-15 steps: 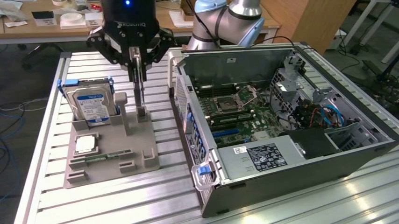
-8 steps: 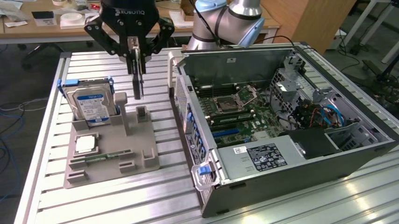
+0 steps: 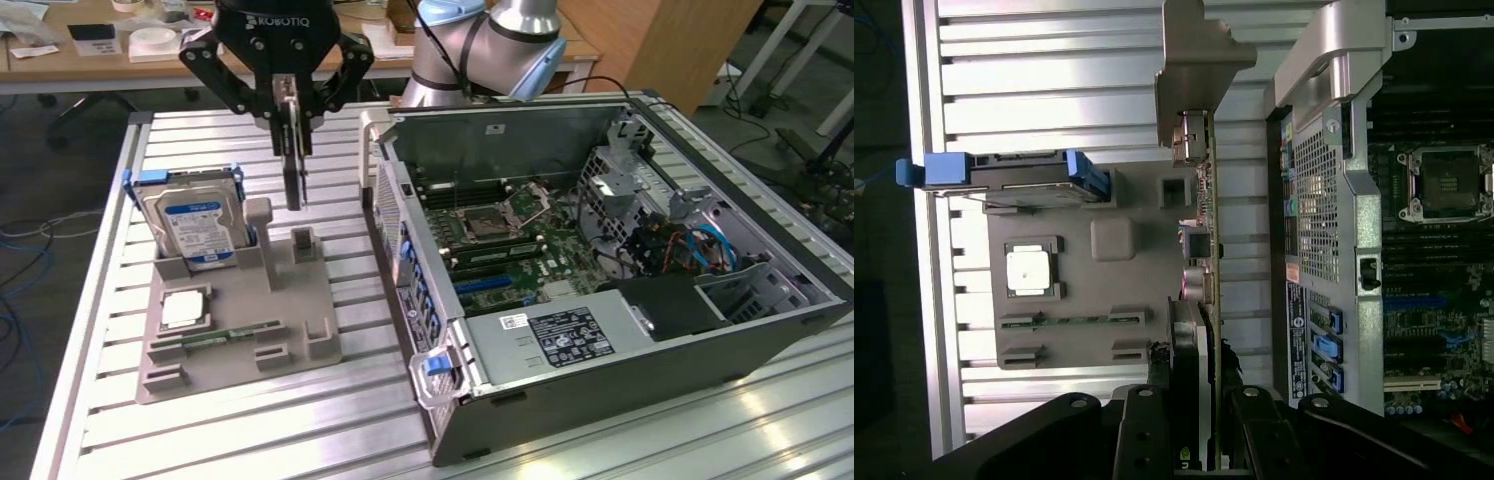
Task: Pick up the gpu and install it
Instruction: 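Pick up the gpu and move the gpu toward the slot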
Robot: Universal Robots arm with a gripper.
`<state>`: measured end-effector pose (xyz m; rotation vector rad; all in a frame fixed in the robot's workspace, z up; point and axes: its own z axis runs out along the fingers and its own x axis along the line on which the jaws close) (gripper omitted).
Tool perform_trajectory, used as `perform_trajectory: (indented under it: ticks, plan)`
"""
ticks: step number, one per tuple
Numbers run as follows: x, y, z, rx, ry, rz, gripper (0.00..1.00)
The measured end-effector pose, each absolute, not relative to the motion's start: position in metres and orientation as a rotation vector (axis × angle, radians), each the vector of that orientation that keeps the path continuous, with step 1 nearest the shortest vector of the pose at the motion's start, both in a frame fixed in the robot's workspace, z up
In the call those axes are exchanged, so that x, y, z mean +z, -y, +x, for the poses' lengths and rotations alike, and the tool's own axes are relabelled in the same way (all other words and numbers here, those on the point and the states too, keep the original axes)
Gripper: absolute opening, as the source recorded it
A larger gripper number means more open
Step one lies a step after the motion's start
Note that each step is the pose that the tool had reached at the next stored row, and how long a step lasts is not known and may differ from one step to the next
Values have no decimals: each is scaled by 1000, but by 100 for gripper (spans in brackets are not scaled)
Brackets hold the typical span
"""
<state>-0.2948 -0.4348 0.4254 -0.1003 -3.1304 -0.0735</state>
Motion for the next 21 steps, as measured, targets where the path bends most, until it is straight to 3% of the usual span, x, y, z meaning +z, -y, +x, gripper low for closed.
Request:
perform_trajectory:
  ticks: [21]
  plan:
    - [425, 435, -280, -74, 3131, -100, 28]
